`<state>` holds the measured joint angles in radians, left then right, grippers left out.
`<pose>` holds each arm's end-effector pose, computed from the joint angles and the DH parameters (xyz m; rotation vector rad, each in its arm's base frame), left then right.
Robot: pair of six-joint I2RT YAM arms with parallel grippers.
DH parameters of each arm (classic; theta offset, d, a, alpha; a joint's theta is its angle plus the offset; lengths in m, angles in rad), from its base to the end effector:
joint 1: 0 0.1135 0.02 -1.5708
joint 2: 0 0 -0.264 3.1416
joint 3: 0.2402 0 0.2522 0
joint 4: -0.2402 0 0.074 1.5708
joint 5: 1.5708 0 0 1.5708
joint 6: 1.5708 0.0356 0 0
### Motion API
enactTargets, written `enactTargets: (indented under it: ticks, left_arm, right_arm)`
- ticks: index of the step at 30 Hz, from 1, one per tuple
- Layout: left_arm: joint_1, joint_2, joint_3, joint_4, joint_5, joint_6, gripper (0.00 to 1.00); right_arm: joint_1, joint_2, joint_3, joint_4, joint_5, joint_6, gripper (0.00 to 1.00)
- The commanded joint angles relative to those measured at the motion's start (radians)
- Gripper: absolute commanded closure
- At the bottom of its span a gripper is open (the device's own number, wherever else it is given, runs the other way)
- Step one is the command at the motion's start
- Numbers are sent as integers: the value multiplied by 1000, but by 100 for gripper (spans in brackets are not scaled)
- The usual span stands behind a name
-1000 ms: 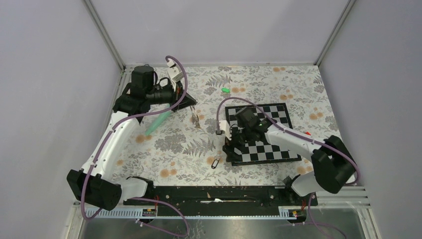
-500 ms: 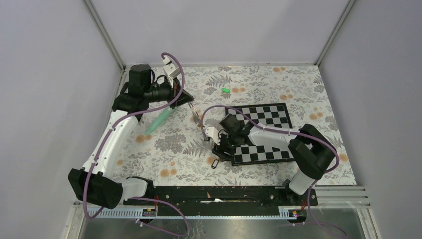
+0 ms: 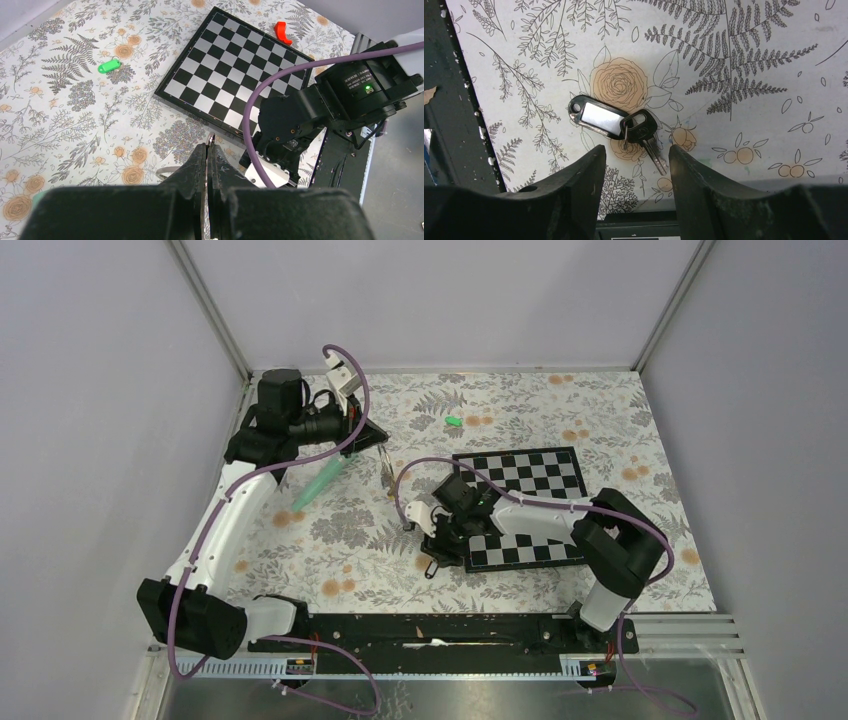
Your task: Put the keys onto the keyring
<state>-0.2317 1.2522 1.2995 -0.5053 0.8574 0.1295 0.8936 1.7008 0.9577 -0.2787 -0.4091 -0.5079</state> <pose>0.2531 -0.0874 0.3927 0.8724 1.7717 -0.9274 0.1963 0.2667 0.1627 -1.7943 1.8912 0.6703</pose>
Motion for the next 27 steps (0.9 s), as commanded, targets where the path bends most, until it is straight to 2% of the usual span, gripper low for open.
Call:
enactTargets:
  ticks: [1, 9, 17, 27]
  left_arm:
    - [6, -2, 21, 60, 4, -11, 100]
    - [15, -8, 18, 68, 13, -25, 100]
    - [25, -17, 12, 76, 21, -36, 100]
    - [31, -29, 3, 86, 24, -44, 100]
  right_arm:
    - [14, 12, 42, 0, 15, -1, 45]
    - [20, 41, 65, -16, 10, 0, 59]
    - [25, 46, 66, -20, 3, -2, 63]
    - [25, 32, 80, -39, -7, -6, 89]
